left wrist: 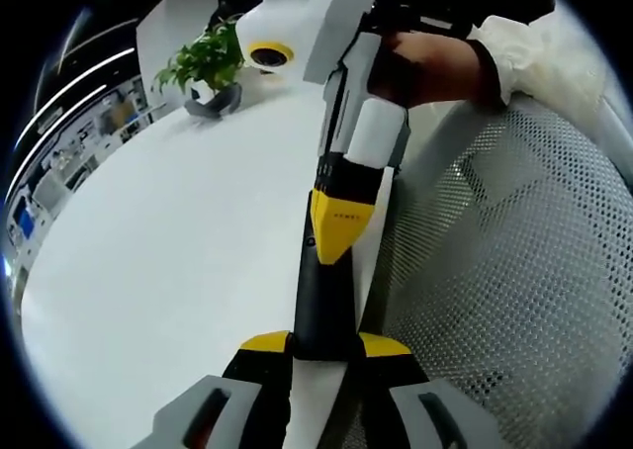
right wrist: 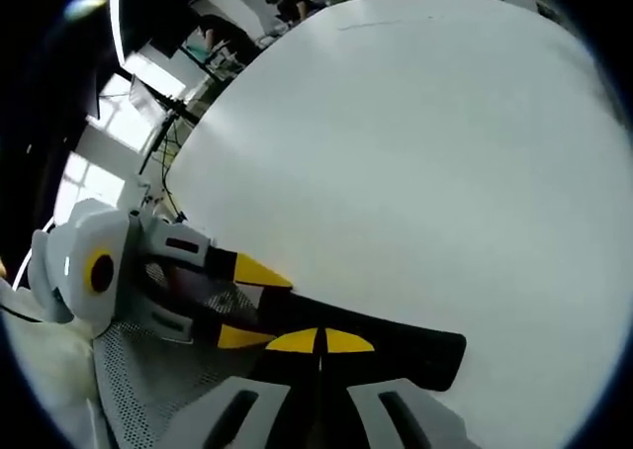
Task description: Press the specified remote control buttons in sequence, fully releasing each button before pressing the next.
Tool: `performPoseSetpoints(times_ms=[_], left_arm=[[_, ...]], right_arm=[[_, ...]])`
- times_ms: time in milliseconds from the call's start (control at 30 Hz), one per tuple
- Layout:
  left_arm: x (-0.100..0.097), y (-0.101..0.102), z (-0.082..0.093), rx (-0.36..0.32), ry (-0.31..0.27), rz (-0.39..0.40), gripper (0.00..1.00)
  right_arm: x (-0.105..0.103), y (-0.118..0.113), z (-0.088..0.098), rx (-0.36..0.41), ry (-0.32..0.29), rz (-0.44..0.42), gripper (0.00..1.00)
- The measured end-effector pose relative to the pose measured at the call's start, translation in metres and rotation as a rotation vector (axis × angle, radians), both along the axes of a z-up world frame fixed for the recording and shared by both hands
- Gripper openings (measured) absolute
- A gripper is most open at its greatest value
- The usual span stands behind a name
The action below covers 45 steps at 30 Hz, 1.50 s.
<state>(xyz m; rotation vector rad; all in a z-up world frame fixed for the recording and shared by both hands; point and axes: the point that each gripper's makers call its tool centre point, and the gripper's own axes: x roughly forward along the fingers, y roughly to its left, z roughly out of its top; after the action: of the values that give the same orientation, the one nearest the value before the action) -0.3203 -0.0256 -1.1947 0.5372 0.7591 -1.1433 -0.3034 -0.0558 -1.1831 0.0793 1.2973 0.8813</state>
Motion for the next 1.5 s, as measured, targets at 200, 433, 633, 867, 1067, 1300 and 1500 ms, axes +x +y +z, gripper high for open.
performPoseSetpoints(times_ms=[200, 433, 633, 867, 1067, 1300, 1500], left_arm=[[0.0008, -0.0001, -0.0004, -0.006, -0.003, 0.004, 0.24], [0.0016, -0.0006, -0.0001, -0.014, -0.003, 0.007, 0.24], [0.0019, -0.0008, 0.0, -0.018, -0.001, 0.012, 0.24], [0.0033, -0.0018, 0.0001, -0.022, -0.004, 0.02, 0.24], [0.0029, -0.0016, 0.0003, -0.021, -0.006, 0.019, 0.24], [0.0027, -0.0014, 0.0006, -0.021, -0.007, 0.019, 0.24], [0.0028, -0.0013, 0.0003, -0.021, -0.008, 0.019, 0.24]], right_arm=[[0.0, -0.0007, 0.0, 0.007, 0.009, -0.015, 0.0], [0.0012, -0.0011, -0.0009, 0.019, 0.018, -0.028, 0.0], [0.0019, -0.0009, -0.0017, 0.008, -0.003, -0.021, 0.0], [0.0042, -0.0011, -0.0013, 0.007, -0.015, -0.027, 0.0], [0.0052, -0.002, -0.0003, 0.03, 0.038, -0.069, 0.0], [0.0044, -0.003, 0.0005, 0.011, 0.017, -0.057, 0.0], [0.0069, -0.0045, -0.0005, 0.001, 0.001, -0.064, 0.0]])
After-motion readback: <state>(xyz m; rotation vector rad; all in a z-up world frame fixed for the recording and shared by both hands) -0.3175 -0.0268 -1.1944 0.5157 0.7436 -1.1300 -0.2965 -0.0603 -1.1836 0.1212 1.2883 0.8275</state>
